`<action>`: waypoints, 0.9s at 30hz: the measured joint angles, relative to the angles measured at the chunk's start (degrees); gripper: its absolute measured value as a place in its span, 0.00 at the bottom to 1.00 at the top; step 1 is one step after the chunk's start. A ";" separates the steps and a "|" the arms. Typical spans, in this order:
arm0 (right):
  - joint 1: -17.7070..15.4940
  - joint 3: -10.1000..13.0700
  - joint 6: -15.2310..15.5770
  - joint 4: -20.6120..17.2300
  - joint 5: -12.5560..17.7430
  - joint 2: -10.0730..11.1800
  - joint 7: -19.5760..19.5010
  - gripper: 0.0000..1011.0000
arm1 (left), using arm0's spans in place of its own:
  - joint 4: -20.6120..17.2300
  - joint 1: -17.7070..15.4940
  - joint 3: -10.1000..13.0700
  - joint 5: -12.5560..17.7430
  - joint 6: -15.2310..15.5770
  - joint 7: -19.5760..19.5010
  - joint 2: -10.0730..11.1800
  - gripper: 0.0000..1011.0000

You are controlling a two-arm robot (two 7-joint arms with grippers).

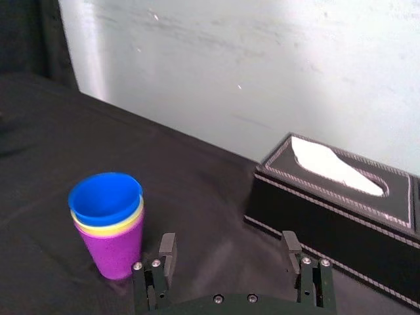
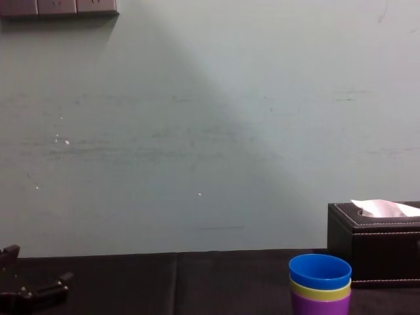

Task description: Stack the three plastic cups sequentially using one hand.

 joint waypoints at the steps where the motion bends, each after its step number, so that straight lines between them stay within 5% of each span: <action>1: 0.04 0.00 0.09 0.36 -0.23 -0.20 -0.10 0.99 | 0.00 0.00 0.00 0.00 0.00 0.00 0.00 1.00; 12: 0.58 0.21 1.50 4.45 -1.95 -2.65 -0.32 0.99 | 0.00 0.00 0.00 0.00 0.00 0.00 0.00 1.00; 27: 0.56 0.22 1.37 4.11 -1.93 -2.46 -0.35 0.99 | 0.00 0.00 0.00 0.00 0.00 0.00 0.00 1.00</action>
